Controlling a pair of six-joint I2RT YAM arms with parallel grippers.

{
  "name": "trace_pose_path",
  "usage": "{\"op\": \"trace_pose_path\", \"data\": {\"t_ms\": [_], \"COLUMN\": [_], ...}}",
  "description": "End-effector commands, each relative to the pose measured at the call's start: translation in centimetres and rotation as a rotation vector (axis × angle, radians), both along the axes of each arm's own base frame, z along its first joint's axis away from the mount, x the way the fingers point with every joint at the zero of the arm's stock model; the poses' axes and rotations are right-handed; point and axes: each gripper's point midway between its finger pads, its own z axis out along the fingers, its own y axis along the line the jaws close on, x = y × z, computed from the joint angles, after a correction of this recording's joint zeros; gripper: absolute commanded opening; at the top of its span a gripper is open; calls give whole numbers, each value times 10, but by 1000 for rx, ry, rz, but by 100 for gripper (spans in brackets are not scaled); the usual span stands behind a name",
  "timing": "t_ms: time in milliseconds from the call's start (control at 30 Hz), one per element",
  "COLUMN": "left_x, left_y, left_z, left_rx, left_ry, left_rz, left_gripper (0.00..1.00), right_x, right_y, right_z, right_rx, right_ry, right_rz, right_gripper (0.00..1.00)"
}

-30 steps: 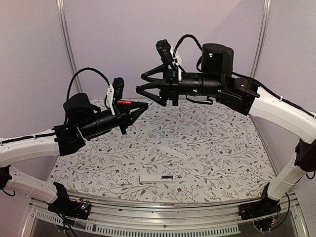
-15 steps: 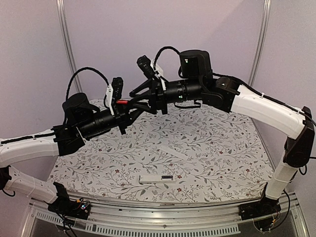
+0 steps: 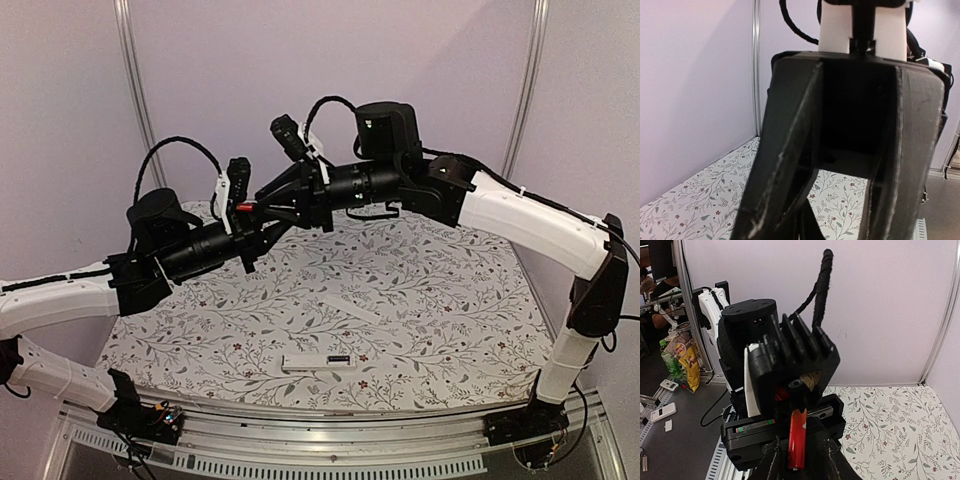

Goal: Load the batteries into the remote control
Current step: Pick up the battery.

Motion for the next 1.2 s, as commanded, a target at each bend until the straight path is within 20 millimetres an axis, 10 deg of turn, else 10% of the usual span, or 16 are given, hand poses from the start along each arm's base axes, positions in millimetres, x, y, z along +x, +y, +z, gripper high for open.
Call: {"op": "trace_pose_path", "data": {"t_ms": [0, 367, 1167], "left_x": [-5, -5, -4], "left_y": [0, 2, 7], "left_z": [3, 6, 0], "left_rx": [-3, -10, 1], "left_ry": [-17, -28, -19], "left_rz": [-11, -2, 19], "left_gripper": [0, 0, 0], "right_x": [-4, -8, 18], "right_y": [6, 7, -18], "right_z": [-5, -12, 24], "right_rx": [-15, -37, 71], "right_ry": [13, 18, -18], "right_rz": [20, 40, -154], "right_gripper": [24, 0, 0]}}
